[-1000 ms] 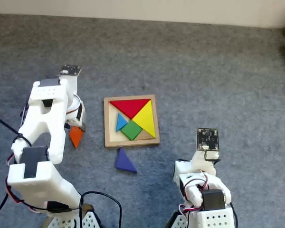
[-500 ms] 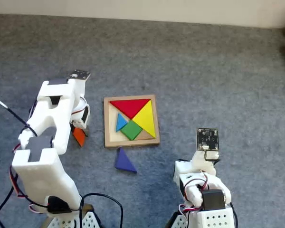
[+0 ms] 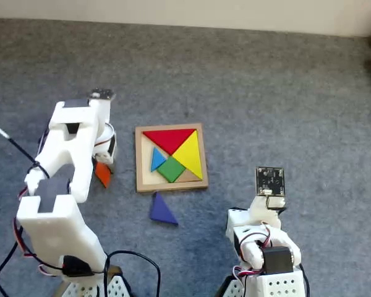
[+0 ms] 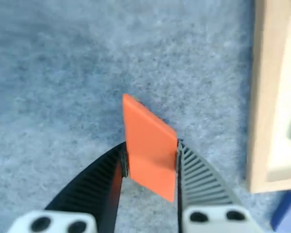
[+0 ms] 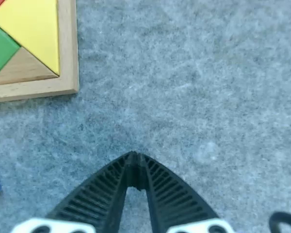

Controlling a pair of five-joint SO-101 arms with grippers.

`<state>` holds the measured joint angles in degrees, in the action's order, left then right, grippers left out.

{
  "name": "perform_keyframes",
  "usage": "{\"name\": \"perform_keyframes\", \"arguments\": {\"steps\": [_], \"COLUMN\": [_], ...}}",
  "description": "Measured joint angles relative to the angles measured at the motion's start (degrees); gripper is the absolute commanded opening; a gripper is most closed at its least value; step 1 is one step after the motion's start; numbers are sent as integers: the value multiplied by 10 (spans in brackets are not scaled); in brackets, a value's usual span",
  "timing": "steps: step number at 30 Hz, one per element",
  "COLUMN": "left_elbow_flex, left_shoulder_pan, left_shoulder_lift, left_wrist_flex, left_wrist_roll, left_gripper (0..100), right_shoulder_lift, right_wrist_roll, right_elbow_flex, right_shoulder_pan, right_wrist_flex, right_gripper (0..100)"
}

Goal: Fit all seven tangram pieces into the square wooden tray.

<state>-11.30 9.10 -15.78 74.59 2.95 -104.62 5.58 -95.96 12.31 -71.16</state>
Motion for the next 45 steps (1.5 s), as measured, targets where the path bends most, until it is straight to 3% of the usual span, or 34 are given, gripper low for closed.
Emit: {"name": "perform_keyframes", "arguments": {"steps": [11, 19, 25, 28, 45], "left_elbow_flex": [31, 108, 155, 174, 231], "left_shoulder_pan": [-91, -127, -137, -149, -157], "left_shoulder_lift": [52, -29, -77, -92, -113], "left_wrist_flex": [3, 3, 13, 37, 129], "left_wrist_roll": [-68, -83, -86, -120, -149], "left_gripper": [53, 53, 165, 213, 213], "right_shoulder_lift": [0, 0, 0, 0, 0], "right_wrist_roll": [0, 0, 0, 0, 0], "right_elbow_flex": [0, 0, 0, 0, 0], "right_shoulder_pan": [0, 0, 0, 0, 0], "right_wrist_flex": [0, 0, 0, 0, 0], "right_gripper": [6, 6, 6, 6, 6]}}
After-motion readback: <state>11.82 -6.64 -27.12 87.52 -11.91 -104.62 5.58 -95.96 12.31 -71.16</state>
